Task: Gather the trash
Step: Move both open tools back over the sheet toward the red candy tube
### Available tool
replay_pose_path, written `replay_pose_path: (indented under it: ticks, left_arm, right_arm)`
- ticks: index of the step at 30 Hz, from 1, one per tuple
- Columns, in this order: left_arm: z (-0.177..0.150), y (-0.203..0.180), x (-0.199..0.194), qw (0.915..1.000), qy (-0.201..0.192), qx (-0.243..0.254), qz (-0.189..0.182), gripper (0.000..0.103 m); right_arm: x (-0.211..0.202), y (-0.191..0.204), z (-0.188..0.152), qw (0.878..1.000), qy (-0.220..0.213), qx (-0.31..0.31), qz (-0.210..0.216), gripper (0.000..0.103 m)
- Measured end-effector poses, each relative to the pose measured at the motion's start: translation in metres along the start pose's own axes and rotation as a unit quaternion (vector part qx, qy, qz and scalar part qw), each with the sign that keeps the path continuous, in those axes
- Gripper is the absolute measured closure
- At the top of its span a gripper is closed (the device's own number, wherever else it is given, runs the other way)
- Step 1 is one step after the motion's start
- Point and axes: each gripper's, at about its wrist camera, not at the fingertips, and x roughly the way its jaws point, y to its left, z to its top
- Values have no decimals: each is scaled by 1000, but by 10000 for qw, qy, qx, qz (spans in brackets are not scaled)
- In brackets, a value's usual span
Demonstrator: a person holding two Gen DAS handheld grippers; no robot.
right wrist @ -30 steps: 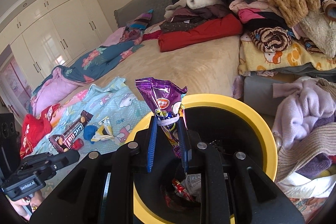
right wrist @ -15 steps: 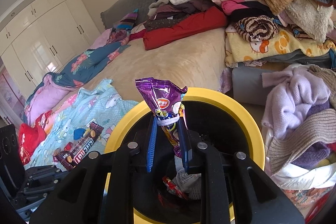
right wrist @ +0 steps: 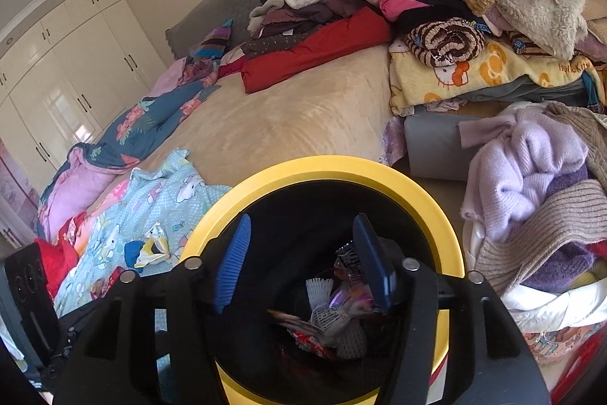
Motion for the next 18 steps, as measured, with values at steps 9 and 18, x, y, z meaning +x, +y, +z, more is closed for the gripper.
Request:
replay_pose_path:
  ticks: [9,18]
  left_arm:
    - [5,21,-28,9982,-459,-188,335,12]
    - [8,45,-50,9945,-751,-461,571,12]
  right_arm:
    - [-1,26,-1,9995,-45,-300,131,36]
    - [-1,54,-2,9980,-40,-565,278,31]
